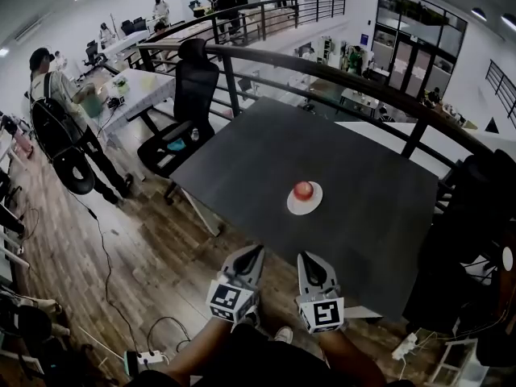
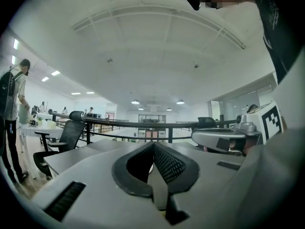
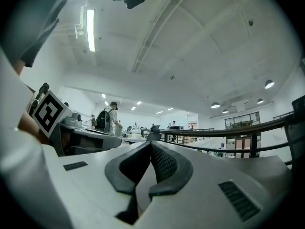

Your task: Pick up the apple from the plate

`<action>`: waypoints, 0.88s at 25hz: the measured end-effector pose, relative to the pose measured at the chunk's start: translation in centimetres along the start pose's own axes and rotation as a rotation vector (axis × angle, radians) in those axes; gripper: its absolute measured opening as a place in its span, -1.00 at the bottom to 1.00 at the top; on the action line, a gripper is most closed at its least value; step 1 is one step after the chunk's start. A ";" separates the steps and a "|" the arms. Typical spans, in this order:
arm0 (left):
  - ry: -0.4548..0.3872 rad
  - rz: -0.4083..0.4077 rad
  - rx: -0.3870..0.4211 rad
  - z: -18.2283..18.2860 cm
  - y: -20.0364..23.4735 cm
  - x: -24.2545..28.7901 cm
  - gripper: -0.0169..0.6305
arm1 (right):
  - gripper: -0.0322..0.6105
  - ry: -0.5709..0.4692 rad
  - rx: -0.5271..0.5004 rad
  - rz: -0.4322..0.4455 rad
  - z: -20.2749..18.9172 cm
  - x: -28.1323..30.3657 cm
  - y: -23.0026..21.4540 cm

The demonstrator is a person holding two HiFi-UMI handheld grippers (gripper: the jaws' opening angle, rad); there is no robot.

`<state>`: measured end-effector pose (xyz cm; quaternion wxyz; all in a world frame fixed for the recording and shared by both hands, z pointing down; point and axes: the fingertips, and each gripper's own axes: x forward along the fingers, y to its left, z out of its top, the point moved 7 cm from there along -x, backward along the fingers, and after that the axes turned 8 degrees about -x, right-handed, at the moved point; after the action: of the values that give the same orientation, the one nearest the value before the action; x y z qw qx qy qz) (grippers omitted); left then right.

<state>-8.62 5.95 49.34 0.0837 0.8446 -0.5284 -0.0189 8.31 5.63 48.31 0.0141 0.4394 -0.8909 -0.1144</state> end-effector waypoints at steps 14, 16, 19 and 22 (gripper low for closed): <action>0.029 -0.078 0.011 1.5 6.9 8.5 -0.88 | -0.82 0.038 0.019 -0.054 -2.2 9.8 -3.2; 0.037 -0.093 0.012 1.7 7.9 9.8 -0.88 | -0.82 0.046 0.023 -0.065 -2.6 11.2 -3.6; 0.060 -0.102 0.014 1.5 9.9 11.1 -0.88 | -0.82 0.069 0.038 -0.081 -3.2 13.0 -3.3; 0.073 -0.130 0.006 1.1 11.8 11.9 -0.88 | -0.82 0.094 0.033 -0.105 -4.0 14.2 -2.7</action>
<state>-14.03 -9.95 50.81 0.0990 0.8775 -0.4692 0.0084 2.22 -7.86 50.54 0.0426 0.4905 -0.8667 -0.0797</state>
